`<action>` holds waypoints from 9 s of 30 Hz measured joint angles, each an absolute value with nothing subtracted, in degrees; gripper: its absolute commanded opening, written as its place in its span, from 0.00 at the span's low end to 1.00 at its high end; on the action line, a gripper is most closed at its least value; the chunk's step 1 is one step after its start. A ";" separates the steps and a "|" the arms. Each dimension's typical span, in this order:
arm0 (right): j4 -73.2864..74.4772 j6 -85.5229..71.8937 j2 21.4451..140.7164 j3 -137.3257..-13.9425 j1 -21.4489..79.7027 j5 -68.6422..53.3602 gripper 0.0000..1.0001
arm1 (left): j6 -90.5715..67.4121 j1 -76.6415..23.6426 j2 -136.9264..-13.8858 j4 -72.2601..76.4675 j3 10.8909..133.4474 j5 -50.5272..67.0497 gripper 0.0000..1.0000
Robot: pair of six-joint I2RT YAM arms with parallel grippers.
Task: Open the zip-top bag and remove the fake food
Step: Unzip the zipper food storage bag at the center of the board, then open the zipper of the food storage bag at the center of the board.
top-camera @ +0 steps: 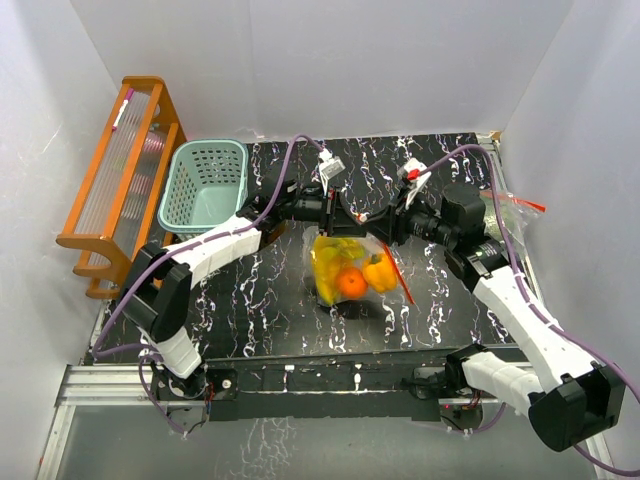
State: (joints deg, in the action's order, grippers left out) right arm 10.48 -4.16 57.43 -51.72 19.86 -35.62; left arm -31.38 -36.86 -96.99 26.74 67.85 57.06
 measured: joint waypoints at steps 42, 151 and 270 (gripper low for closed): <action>12.16 -2.96 58.72 -56.27 19.86 -41.67 0.08 | -33.32 -36.86 -94.83 30.17 67.33 62.41 0.00; 5.85 -13.08 52.42 -39.42 19.77 -24.21 0.50 | -74.35 -21.63 -96.53 77.65 58.08 62.28 0.00; 3.22 -28.34 53.01 -36.07 20.25 -19.03 0.08 | -33.19 -46.78 -93.80 23.94 55.66 20.78 0.80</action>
State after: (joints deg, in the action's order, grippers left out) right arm 3.22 -28.34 53.01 -36.07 20.25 -19.03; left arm -33.19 -46.78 -93.80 23.94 55.66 20.78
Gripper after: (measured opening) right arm 0.080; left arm 0.689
